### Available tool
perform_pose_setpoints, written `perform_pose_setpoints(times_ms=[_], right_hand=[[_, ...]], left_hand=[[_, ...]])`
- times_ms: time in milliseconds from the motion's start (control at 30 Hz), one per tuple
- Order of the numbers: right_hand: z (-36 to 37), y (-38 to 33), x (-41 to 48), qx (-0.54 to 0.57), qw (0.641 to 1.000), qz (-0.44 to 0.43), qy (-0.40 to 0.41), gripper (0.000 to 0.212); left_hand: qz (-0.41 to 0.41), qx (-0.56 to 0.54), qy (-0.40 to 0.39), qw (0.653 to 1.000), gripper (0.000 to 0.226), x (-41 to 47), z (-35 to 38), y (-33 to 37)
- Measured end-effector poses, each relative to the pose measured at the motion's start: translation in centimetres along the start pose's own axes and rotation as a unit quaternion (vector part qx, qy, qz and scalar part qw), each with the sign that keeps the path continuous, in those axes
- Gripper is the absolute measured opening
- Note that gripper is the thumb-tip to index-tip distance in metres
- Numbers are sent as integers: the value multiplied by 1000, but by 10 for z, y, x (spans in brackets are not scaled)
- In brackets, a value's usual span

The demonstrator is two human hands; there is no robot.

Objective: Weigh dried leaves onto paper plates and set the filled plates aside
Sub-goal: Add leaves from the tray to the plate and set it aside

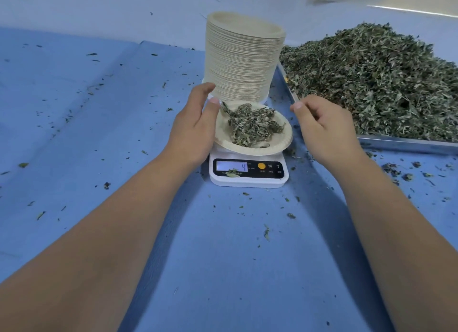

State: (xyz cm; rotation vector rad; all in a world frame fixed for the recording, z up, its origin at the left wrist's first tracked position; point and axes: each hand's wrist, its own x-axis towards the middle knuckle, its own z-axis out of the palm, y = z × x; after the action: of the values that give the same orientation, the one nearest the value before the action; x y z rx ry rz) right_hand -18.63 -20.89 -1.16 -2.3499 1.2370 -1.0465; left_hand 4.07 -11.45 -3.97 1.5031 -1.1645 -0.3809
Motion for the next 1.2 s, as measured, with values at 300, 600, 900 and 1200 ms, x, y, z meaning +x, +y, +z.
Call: perform_pose_setpoints(times_ms=[300, 600, 900, 1200], right_hand=[[13, -23, -8, -33, 991, -119, -41, 45], [13, -21, -9, -2, 994, -103, -36, 42], [9, -13, -6, 49, 995, -57, 64, 35], [4, 13, 2, -26, 999, -15, 26, 28]], left_hand=[[96, 146, -48, 983, 50, -3, 2, 9], [118, 150, -62, 980, 51, -6, 3, 13], [25, 61, 18, 998, 43, -6, 0, 6], [-116, -51, 38, 991, 23, 0, 0, 3]])
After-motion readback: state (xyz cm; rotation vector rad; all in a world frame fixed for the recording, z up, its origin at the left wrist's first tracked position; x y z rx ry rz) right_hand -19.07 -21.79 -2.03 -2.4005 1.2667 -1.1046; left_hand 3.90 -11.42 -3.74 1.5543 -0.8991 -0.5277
